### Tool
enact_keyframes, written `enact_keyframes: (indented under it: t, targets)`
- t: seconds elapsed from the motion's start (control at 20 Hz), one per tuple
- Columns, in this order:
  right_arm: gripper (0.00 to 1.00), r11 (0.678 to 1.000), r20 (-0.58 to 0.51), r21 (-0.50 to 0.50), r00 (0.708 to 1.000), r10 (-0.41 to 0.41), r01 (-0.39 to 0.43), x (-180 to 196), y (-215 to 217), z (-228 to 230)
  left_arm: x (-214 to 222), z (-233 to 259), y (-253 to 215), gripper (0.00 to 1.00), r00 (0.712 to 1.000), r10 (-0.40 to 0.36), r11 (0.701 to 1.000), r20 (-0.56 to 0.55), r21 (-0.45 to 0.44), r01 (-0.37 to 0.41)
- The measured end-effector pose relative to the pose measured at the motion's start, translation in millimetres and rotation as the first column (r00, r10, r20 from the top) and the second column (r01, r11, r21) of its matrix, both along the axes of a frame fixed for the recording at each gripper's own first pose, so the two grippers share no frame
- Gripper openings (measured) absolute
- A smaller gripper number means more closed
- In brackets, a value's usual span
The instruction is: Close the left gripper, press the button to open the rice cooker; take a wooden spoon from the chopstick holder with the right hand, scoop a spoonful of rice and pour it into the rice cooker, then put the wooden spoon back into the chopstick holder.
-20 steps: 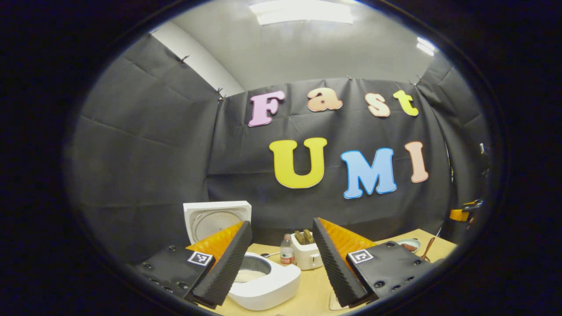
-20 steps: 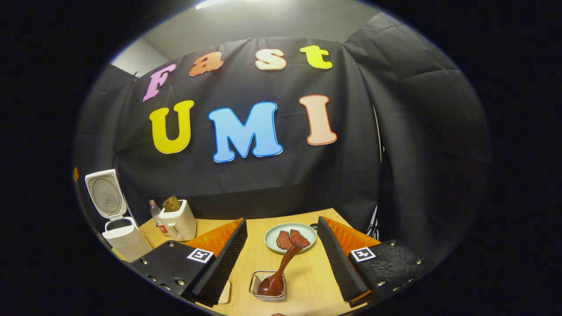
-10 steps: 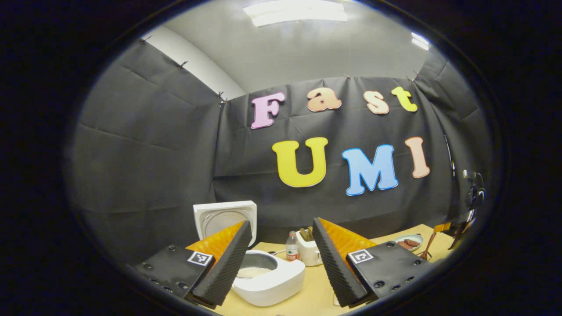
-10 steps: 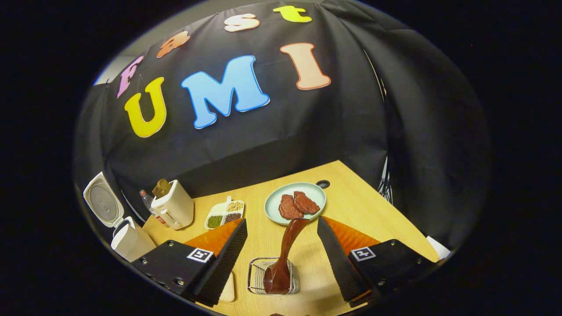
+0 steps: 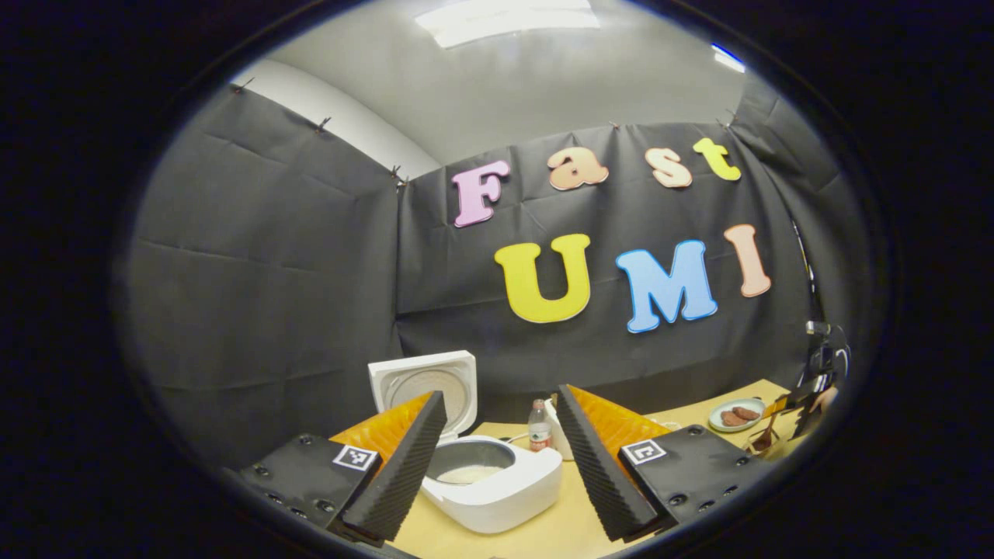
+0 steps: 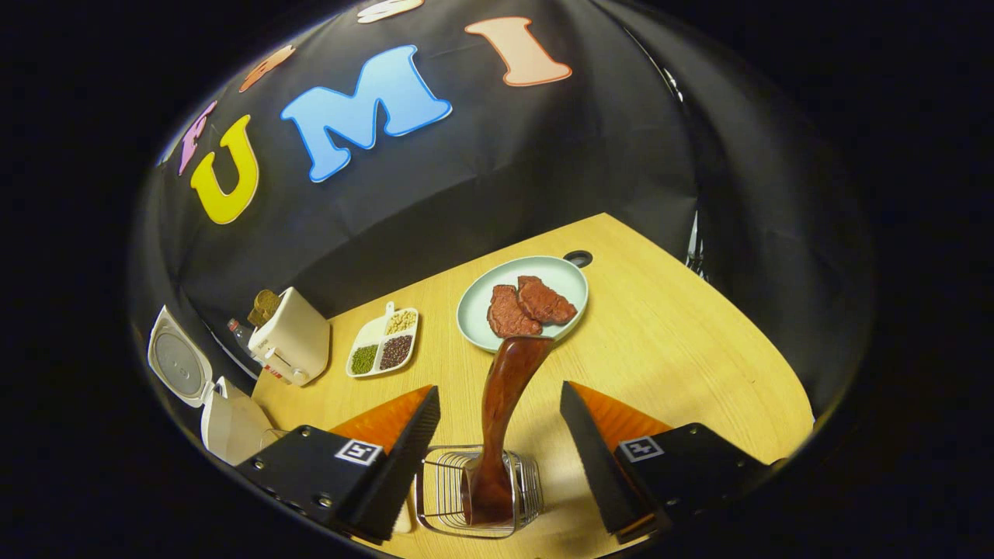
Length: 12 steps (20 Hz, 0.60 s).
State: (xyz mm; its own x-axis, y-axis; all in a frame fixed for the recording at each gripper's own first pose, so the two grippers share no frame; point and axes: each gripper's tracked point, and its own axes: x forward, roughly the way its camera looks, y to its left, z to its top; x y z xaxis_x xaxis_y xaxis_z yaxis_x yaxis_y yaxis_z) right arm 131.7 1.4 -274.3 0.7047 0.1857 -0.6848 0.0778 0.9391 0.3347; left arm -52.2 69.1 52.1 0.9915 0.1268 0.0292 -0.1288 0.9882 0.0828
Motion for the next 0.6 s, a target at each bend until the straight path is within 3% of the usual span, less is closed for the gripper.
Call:
enact_keyframes:
  t: [0.05, 0.1, 0.25, 0.3, 0.35, 0.6]
  targets:
    - [0.82, 1.0, -0.004, 0.001, 1.0, 0.003, -0.003, 1.7, 1.8, -3.8, -1.1, -1.2, 2.6, 0.96, 1.0, 0.005, 1.0, -0.006, -0.002, -0.005]
    - [0.61, 1.0, -0.011, 0.006, 1.0, 0.004, -0.004, 3.1, 5.0, -6.6, -2.1, -0.7, 4.1, 0.96, 1.0, 0.011, 1.0, -0.01, -0.004, -0.011]
    - [0.33, 1.0, -0.026, 0.023, 1.0, 0.003, -0.003, 1.0, 6.1, -3.3, -2.2, -1.8, 6.2, 0.96, 1.0, 0.015, 1.0, -0.012, -0.016, -0.015]
    - [0.1, 0.999, -0.026, 0.035, 1.0, -0.005, 0.006, 0.0, 7.0, -5.7, -0.6, -1.2, 6.3, 0.96, 1.0, 0.013, 1.0, -0.012, -0.017, -0.013]
    - [0.15, 0.999, -0.021, 0.05, 1.0, 0.005, -0.004, -1.3, 10.3, -4.2, 1.0, -2.6, 6.3, 0.96, 1.0, 0.01, 1.0, -0.012, -0.017, -0.01]
    - [0.14, 0.999, 0.076, 0.023, 0.997, 0.034, -0.035, -12.3, 13.7, 38.8, 13.4, -0.7, 4.8, 0.98, 1.0, -0.021, 0.999, 0.011, -0.038, 0.022]
